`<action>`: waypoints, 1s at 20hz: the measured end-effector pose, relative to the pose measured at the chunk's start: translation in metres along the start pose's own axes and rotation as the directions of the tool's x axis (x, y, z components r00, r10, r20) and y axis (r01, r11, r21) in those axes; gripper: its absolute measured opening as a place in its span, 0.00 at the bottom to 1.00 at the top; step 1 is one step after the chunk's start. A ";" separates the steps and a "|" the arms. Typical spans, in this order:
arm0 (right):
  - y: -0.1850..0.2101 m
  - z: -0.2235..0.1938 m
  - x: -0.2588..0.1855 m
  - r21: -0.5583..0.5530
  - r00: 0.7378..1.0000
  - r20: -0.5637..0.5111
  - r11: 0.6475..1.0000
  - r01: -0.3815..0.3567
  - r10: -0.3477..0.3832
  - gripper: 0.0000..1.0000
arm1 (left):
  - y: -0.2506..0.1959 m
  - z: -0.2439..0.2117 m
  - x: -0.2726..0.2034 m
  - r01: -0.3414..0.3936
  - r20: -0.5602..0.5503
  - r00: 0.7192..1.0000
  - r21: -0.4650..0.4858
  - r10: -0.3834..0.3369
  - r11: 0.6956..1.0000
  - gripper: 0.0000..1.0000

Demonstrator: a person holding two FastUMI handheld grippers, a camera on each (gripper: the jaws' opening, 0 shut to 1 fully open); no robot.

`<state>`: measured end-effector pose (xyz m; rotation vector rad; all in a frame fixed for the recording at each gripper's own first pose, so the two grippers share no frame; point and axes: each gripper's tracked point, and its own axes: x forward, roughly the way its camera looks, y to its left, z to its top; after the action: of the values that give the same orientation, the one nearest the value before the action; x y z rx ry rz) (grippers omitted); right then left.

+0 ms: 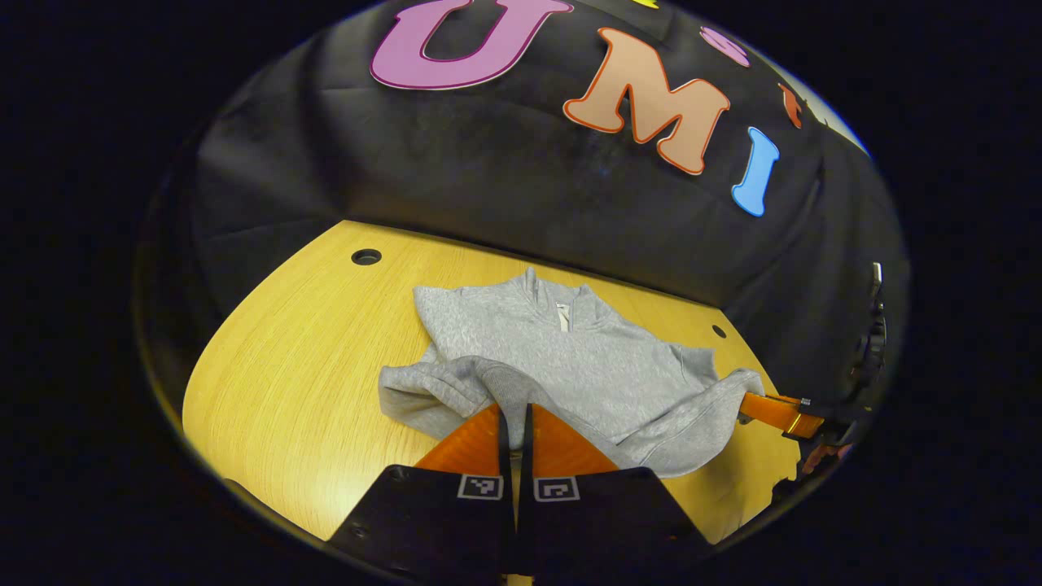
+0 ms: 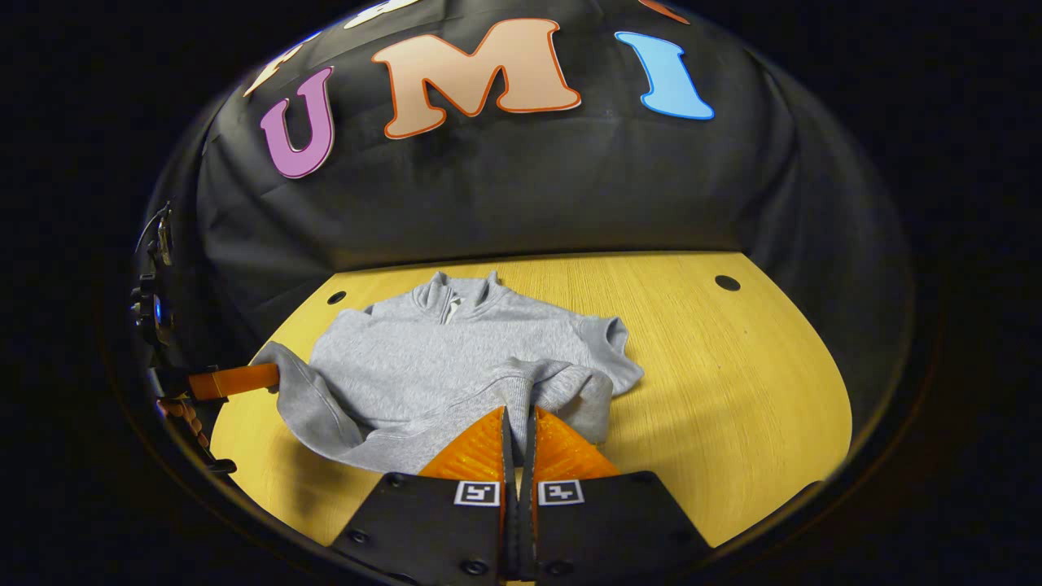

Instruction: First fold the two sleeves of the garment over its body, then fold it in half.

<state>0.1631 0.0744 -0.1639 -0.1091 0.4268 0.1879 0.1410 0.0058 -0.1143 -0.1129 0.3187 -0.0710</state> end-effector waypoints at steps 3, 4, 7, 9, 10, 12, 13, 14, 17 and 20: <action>-0.001 0.003 0.024 -0.003 1.000 -0.029 1.000 -0.005 0.005 0.03 | 0.002 0.015 0.023 -0.017 -0.003 1.000 -0.031 0.017 0.999 0.00; -0.003 0.000 0.032 0.001 0.999 -0.046 1.000 -0.004 0.004 0.03 | 0.005 0.015 0.032 -0.034 -0.021 0.999 -0.034 0.033 0.999 0.00; -0.007 -0.007 0.054 0.053 0.996 -0.090 0.999 -0.008 0.013 0.03 | 0.015 0.011 0.057 -0.092 -0.069 0.994 -0.078 0.087 0.993 0.02; -0.012 -0.015 0.066 0.082 0.992 -0.124 0.997 -0.006 0.016 0.03 | 0.020 0.009 0.071 -0.126 -0.082 0.990 -0.135 0.115 0.983 0.00; -0.013 -0.018 0.071 0.096 0.990 -0.136 0.995 -0.007 0.020 0.03 | 0.022 0.005 0.076 -0.144 -0.090 0.987 -0.154 0.131 0.977 0.02; -0.012 -0.020 0.076 0.123 0.989 -0.148 0.992 -0.012 0.030 0.06 | 0.027 -0.002 0.085 -0.176 -0.103 0.982 -0.154 0.161 0.972 0.00; -0.013 -0.019 0.080 0.128 0.989 -0.143 0.992 -0.011 0.030 0.09 | 0.028 -0.005 0.087 -0.194 -0.116 0.977 -0.147 0.178 0.970 0.00; -0.015 -0.017 0.082 0.128 0.991 -0.135 0.992 -0.006 0.023 0.12 | 0.028 -0.007 0.091 -0.211 -0.121 0.973 -0.136 0.196 0.968 0.00; -0.015 -0.015 0.084 0.155 0.990 -0.138 0.988 -0.007 0.028 0.29 | 0.030 -0.006 0.097 -0.239 -0.111 0.967 -0.093 0.228 0.967 0.09; -0.009 -0.009 0.085 0.203 0.990 -0.125 0.978 -0.046 0.072 0.71 | 0.018 -0.002 0.095 -0.187 -0.112 0.978 -0.076 0.177 0.980 0.34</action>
<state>0.2374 0.0781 -0.2078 0.0899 0.5786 0.1959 0.2313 0.0155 -0.1473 -0.1650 0.4361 0.1192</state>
